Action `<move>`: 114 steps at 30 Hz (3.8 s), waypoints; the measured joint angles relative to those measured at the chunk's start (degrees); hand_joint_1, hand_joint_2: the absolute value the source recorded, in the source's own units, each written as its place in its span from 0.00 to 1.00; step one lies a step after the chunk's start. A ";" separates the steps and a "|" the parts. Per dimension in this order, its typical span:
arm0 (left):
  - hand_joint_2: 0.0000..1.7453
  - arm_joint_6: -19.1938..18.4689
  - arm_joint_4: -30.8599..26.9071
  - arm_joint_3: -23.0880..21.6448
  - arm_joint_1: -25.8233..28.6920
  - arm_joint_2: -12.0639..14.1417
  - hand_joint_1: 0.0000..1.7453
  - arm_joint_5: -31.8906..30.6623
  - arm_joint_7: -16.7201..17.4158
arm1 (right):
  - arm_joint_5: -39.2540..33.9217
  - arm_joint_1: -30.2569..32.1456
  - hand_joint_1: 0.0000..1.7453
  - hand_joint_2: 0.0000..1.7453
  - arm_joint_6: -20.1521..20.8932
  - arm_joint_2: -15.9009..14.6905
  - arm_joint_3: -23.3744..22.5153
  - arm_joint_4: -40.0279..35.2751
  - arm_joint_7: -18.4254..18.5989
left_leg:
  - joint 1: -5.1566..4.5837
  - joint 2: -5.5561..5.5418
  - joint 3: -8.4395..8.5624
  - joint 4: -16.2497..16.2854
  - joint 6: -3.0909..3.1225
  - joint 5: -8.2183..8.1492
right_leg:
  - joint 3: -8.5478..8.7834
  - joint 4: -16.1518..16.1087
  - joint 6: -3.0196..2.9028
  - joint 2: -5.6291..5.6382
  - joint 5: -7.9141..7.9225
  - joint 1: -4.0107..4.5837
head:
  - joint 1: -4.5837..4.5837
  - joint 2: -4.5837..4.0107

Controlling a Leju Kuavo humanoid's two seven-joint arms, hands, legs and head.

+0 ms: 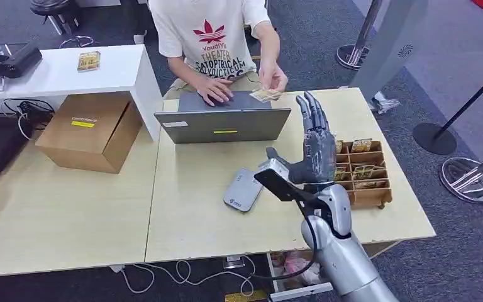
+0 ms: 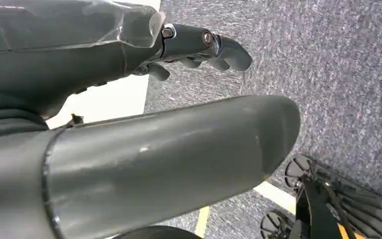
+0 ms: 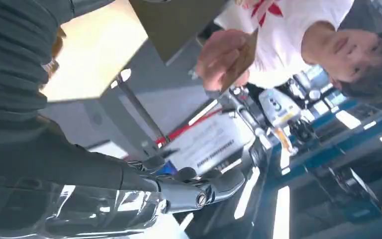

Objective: Pass the card to the sensor for recognition and then transmit it.

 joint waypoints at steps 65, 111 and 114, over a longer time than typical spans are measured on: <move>0.00 -0.02 0.00 -0.63 -0.46 0.57 0.00 -1.70 1.38 | 2.86 -20.14 0.93 1.00 -3.95 6.45 6.88 30.44 -1.23 | 0.00 -0.02 0.00 0.01 0.00 0.04 | 0.00 0.01 0.00 -0.01 0.03 0.00 | 0.00 0.00; 0.00 -2.93 0.00 -0.76 -0.07 1.36 0.00 -3.02 -1.14 | -37.75 -17.40 1.00 1.00 34.83 2.47 12.10 24.47 -1.44 | 0.01 -0.01 0.01 0.01 0.00 0.04 | -0.03 0.00 0.00 0.00 0.03 0.01 | 0.00 0.00; 0.00 -3.54 -0.02 -1.12 -0.05 1.38 0.00 -3.94 -1.53 | -37.69 -16.70 1.00 1.00 32.92 2.19 12.81 26.56 -1.40 | 0.01 -0.01 0.01 0.01 0.00 0.04 | -0.03 0.00 0.00 0.00 0.03 0.01 | 0.00 0.00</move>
